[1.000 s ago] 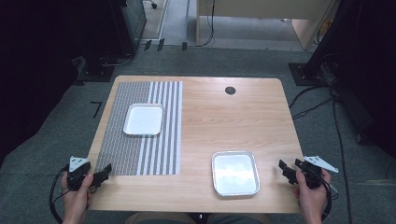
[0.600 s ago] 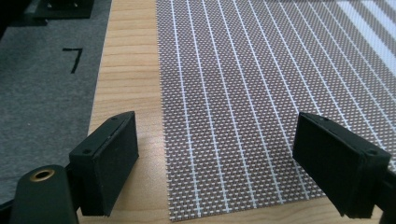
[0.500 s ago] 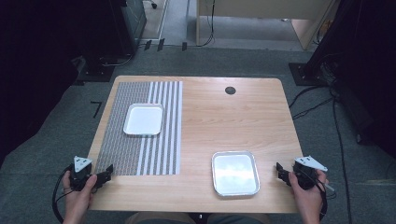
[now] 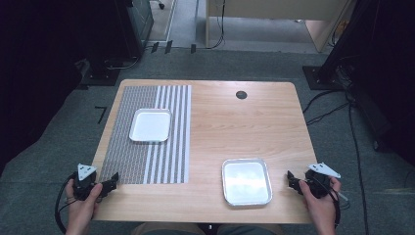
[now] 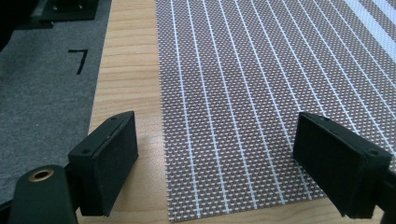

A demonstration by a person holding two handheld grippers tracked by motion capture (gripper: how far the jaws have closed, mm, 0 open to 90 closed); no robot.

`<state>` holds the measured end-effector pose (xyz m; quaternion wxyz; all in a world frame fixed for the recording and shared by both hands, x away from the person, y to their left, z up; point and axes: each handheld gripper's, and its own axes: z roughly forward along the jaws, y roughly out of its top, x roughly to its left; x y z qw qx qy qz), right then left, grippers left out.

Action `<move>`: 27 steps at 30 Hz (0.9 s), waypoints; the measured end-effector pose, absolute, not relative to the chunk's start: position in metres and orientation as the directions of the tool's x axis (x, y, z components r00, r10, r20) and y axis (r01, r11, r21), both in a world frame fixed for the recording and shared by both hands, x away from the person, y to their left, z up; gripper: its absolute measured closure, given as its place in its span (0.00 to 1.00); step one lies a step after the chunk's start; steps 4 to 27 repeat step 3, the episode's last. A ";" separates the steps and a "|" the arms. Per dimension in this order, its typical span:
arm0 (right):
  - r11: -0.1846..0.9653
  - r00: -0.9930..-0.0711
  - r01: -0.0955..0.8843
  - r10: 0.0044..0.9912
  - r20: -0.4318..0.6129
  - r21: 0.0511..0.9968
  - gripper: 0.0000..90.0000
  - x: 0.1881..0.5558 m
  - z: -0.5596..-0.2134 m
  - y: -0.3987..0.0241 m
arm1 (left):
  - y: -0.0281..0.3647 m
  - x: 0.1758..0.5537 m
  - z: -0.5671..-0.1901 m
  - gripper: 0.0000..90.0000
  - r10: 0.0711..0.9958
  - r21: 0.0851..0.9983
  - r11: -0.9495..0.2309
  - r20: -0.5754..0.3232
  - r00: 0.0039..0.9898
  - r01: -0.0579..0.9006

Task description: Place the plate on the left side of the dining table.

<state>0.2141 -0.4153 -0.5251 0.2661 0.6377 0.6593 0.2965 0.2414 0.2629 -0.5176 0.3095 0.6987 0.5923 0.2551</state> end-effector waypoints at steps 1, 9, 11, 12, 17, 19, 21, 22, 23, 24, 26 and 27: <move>0.010 -0.044 0.683 0.999 0.027 0.730 0.13 0.214 -0.525 -0.415 | 0.263 0.241 -0.518 0.16 0.986 0.735 -0.107 -0.010 0.168 0.670; 0.009 -0.043 0.684 0.999 0.027 0.730 0.13 0.214 -0.525 -0.415 | 0.263 0.241 -0.518 0.16 0.986 0.735 -0.107 -0.010 0.168 0.670; 0.009 -0.043 0.684 0.999 0.027 0.730 0.13 0.214 -0.525 -0.415 | 0.263 0.241 -0.518 0.16 0.986 0.735 -0.107 -0.010 0.168 0.670; 0.009 -0.043 0.684 0.999 0.027 0.730 0.13 0.214 -0.525 -0.415 | 0.263 0.241 -0.518 0.16 0.986 0.735 -0.107 -0.010 0.168 0.670; 0.009 -0.043 0.684 0.999 0.027 0.730 0.13 0.214 -0.525 -0.415 | 0.263 0.241 -0.518 0.16 0.986 0.735 -0.107 -0.010 0.168 0.670; 0.009 -0.043 0.684 0.999 0.027 0.730 0.13 0.214 -0.525 -0.415 | 0.263 0.241 -0.518 0.16 0.986 0.735 -0.107 -0.010 0.168 0.670; 0.009 -0.043 0.684 0.999 0.027 0.730 0.13 0.214 -0.525 -0.415 | 0.263 0.241 -0.518 0.16 0.986 0.735 -0.107 -0.010 0.168 0.670; 0.009 -0.043 0.684 0.999 0.027 0.730 0.13 0.214 -0.525 -0.415 | 0.263 0.241 -0.518 0.16 0.986 0.735 -0.107 -0.010 0.168 0.670; 0.009 -0.043 0.684 0.999 0.027 0.730 0.13 0.214 -0.525 -0.415 | 0.263 0.241 -0.518 0.16 0.986 0.735 -0.107 -0.010 0.168 0.670; 0.009 -0.043 0.684 0.999 0.027 0.730 0.13 0.214 -0.525 -0.415 | 0.263 0.241 -0.518 0.16 0.986 0.735 -0.107 -0.010 0.168 0.670; 0.009 -0.043 0.684 0.999 0.027 0.730 0.13 0.214 -0.525 -0.415 | 0.263 0.241 -0.518 0.16 0.986 0.735 -0.107 -0.010 0.168 0.670; 0.009 -0.043 0.684 0.999 0.027 0.730 0.13 0.214 -0.525 -0.415 | 0.263 0.241 -0.518 0.16 0.986 0.735 -0.107 -0.010 0.168 0.670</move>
